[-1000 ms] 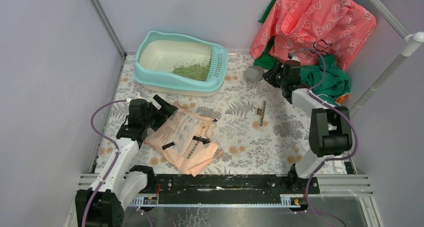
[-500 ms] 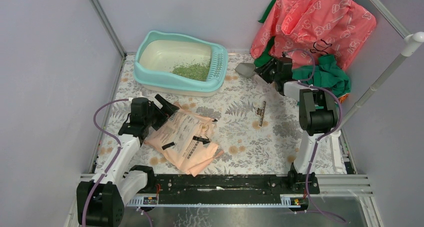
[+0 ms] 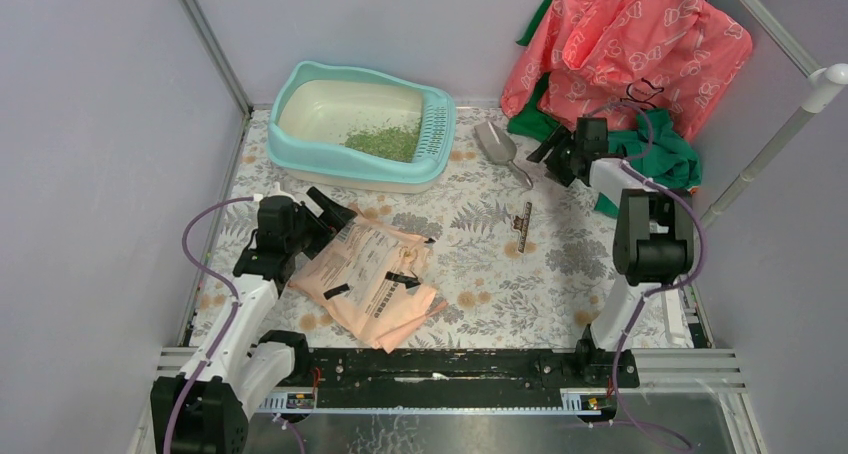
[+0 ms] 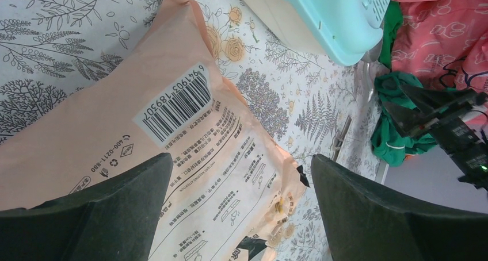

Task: Fill the litter box with clean litter
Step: Place the spatula at the center of the board, then close the cat litter bag at the center of the board.

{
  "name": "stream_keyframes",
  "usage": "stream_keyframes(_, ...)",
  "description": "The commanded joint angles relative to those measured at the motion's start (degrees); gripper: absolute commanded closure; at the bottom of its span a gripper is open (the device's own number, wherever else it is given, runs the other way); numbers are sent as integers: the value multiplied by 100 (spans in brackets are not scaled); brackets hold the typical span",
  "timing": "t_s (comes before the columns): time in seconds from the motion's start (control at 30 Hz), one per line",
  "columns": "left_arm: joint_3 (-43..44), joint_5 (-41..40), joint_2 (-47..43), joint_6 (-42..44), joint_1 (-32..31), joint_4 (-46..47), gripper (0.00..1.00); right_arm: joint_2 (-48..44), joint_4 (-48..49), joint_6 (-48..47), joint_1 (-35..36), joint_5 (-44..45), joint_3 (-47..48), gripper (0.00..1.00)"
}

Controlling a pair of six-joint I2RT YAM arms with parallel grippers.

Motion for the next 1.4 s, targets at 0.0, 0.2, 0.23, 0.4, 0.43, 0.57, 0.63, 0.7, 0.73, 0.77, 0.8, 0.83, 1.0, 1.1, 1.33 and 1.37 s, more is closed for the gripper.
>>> stream_keyframes(0.0,132,-12,-123,93,31,-31,1,-1110,-882,-707,31,390,40,27)
stream_keyframes(0.2,283,-293,51,243,12,-195,1,-2034,-1271,-959,300,440,-139,27)
stream_keyframes(0.23,320,-405,69,283,12,-265,1,-2120,-1358,-1050,484,419,-100,28)
stream_keyframes(0.4,460,-967,92,397,42,-472,1,-2120,-1703,-1467,1981,122,287,30)
stream_keyframes(0.43,501,-1038,108,421,71,-508,1,-2054,-1772,-1546,2332,174,410,30)
stream_keyframes(0.57,606,-1054,235,534,340,-675,1,-1566,-1852,-1836,3535,347,1000,30)
stream_keyframes(0.63,580,-998,225,552,436,-762,1,-1241,-1944,-2126,4050,543,1398,31)
stream_keyframes(0.7,499,-951,104,546,639,-809,1,-879,-2003,-2360,4444,811,1804,31)
stream_keyframes(0.73,455,-966,11,525,670,-834,1,-675,-2071,-2438,4562,830,2017,31)
stream_keyframes(0.77,422,-978,-66,518,698,-869,1,-496,-2097,-2488,4641,820,2202,31)
stream_keyframes(0.8,396,-1005,-104,513,718,-913,1,-330,-2046,-2496,4704,841,2325,31)
stream_keyframes(0.83,384,-1048,-195,517,735,-958,1,-182,-2000,-2507,4751,814,2437,31)
stream_keyframes(1.0,310,-1081,-409,514,803,-1111,1,438,-2098,-2810,5110,964,3011,31)
stream_keyframes(1.1,199,-1007,-454,455,803,-1082,1,702,-2138,-2979,5376,1249,3218,31)
stream_keyframes(1.33,108,-1062,-574,462,797,-1145,1,1249,-1950,-3065,5885,1717,3259,36)
stream_keyframes(1.37,118,-1080,-586,476,802,-1165,1,1315,-1944,-3074,5957,1743,3258,37)
